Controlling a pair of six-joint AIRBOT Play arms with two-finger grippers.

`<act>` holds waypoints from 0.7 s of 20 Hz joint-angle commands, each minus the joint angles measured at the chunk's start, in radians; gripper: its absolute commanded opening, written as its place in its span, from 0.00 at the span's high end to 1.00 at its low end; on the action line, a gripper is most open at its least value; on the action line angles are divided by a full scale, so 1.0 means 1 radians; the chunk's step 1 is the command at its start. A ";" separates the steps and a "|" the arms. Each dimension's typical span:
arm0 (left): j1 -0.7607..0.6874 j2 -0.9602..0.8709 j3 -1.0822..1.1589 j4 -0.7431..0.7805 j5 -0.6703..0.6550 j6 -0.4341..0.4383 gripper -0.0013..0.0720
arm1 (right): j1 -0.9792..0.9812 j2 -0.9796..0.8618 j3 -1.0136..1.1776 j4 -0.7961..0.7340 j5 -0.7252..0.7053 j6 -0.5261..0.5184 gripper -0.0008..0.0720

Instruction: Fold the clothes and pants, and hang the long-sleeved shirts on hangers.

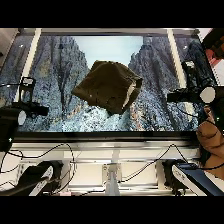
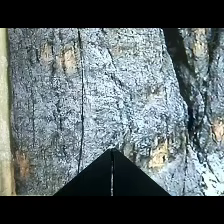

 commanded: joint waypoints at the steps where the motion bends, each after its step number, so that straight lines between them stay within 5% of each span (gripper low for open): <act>1: 0.001 -0.001 0.000 0.000 0.000 0.000 0.94 | 0.001 0.000 0.001 0.000 0.000 0.000 0.92; 10: 0.001 -0.001 0.000 0.000 0.000 0.000 0.94 | 0.003 -0.013 -0.079 0.346 0.028 -0.050 0.92; 11: 0.001 -0.001 0.000 0.000 0.000 0.000 0.94 | 0.003 -0.027 -0.109 0.393 0.014 -0.075 0.82; 13: 0.001 -0.001 0.000 0.000 0.000 0.001 0.94 | 0.003 -0.074 -0.173 0.497 -0.017 -0.081 0.26; 14: 0.001 -0.001 0.000 0.000 0.000 0.000 0.94 | 0.003 -0.106 -0.195 0.563 -0.021 -0.080 0.23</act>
